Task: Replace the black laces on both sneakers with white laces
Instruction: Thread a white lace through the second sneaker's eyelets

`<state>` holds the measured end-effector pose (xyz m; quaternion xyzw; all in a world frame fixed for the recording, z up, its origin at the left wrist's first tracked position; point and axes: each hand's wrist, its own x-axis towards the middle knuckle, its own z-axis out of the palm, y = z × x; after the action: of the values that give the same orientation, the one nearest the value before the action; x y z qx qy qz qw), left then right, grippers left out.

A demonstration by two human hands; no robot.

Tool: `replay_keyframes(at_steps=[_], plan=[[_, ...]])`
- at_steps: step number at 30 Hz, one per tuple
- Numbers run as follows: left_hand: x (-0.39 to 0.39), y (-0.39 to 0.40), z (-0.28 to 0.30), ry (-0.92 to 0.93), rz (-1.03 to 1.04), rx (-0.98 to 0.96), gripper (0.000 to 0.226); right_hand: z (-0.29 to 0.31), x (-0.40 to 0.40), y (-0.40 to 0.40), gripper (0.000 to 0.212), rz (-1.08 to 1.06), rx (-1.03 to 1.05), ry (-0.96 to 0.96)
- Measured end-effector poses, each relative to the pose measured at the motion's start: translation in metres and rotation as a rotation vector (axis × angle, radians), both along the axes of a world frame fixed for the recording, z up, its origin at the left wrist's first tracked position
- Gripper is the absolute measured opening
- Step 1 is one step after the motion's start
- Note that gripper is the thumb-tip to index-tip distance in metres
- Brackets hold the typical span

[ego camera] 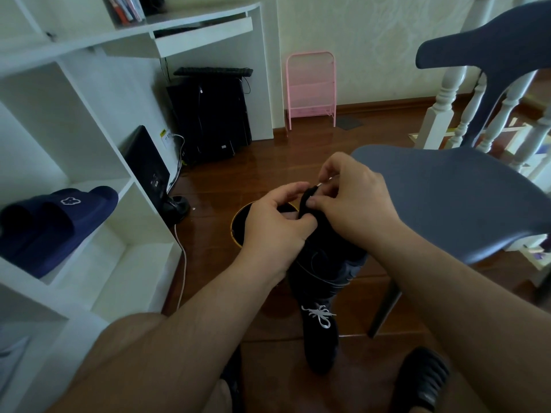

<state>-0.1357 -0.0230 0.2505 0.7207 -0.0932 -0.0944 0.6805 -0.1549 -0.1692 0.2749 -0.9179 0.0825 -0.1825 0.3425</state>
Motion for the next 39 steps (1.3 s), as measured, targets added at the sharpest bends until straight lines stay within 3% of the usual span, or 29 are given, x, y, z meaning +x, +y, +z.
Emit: replay_keyframes(at_steps=[4,9,14,18,20,27,31,34,39], plan=[[0.002,-0.002,0.001,0.094,0.013,-0.124,0.041,-0.004,0.002,-0.001,0.022,0.021,-0.059,-0.003],[0.003,-0.002,0.000,0.068,-0.008,-0.066,0.038,-0.006,0.002,-0.001,0.026,-0.050,-0.160,-0.031],[0.006,-0.005,0.004,0.180,0.062,-0.181,0.042,-0.006,0.002,-0.003,0.031,-0.059,-0.278,-0.070],[0.020,0.002,0.008,0.152,0.246,-0.262,0.052,-0.010,0.002,0.000,0.048,-0.098,-0.257,-0.130],[0.026,0.009,0.011,0.124,0.314,-0.305,0.058,-0.011,0.001,-0.002,0.045,-0.115,-0.235,-0.127],[0.020,0.016,0.018,0.034,0.318,-0.359,0.062,-0.016,0.002,-0.014,0.038,-0.062,-0.068,0.099],[0.018,0.014,0.019,0.117,0.235,-0.380,0.049,-0.023,0.006,-0.021,0.032,-0.110,0.015,0.001],[0.023,0.022,0.027,0.229,0.223,-0.511,0.021,-0.025,0.008,-0.032,0.036,-0.184,0.052,-0.044],[0.057,0.057,0.043,0.315,0.369,-0.833,0.008,-0.021,0.000,-0.046,0.038,-0.184,-0.036,-0.139]])
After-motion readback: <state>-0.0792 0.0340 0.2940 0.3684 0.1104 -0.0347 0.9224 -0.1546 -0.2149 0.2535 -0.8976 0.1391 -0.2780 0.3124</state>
